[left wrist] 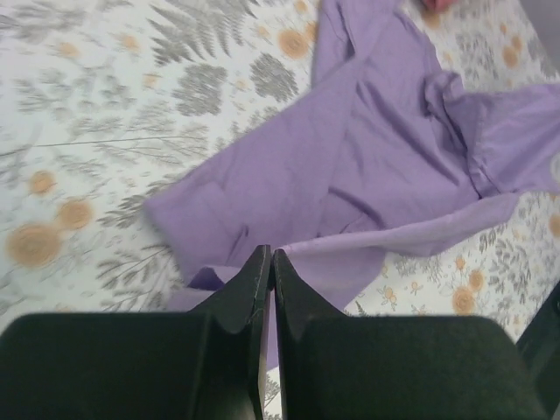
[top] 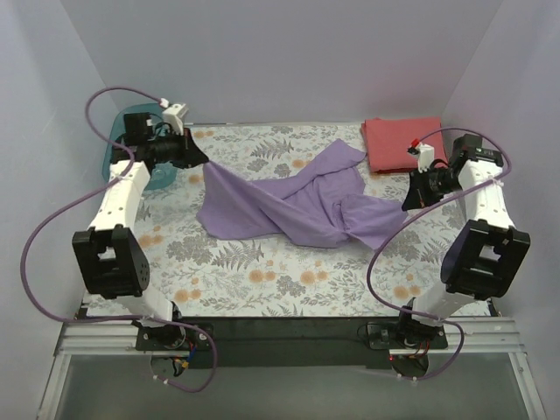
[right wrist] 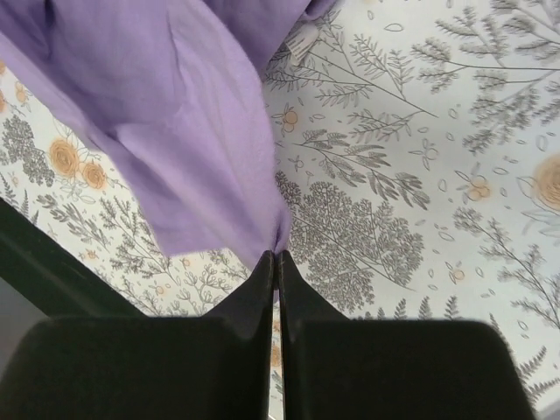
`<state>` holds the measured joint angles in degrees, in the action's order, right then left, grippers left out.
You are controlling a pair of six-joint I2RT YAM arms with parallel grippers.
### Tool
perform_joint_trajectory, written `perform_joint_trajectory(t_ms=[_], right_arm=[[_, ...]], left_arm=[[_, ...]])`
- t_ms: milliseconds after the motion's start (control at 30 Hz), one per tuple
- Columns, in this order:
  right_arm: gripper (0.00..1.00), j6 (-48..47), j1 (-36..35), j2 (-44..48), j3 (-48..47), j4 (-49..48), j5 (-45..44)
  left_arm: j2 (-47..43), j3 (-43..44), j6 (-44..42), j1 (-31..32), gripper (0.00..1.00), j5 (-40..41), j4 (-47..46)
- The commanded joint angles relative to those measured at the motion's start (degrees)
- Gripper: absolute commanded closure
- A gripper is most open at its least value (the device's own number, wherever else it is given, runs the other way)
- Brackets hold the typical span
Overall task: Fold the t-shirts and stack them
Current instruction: Flatten the tshirt out
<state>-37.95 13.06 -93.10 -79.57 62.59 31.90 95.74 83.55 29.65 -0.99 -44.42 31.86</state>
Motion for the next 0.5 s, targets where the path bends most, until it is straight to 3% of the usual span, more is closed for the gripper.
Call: perform_joint_trajectory(t_ms=[0,133,367,467], right_arm=[[0.99,-2.03,2.32,3.98,-3.74,3.5,4.74],[0.99,0.51,3.11,3.28,-12.25,4.03,11.68],[0.99,9.91,7.4,-2.08,-48.33,3.25,20.47],[0.99,15.27,10.31,-0.16,-53.75,-1.92,21.71]], left_arm=[[-9.77,-1.37,3.91,-5.24,1.0,-2.77,-3.98],[-12.78,0.81,10.68,-7.18,1.0,-1.63,-9.44],[-13.81,15.04,20.0,-9.28,1.0,5.12,-16.11],[-18.98,15.33,20.97,-9.99,1.0,10.47,-20.07]])
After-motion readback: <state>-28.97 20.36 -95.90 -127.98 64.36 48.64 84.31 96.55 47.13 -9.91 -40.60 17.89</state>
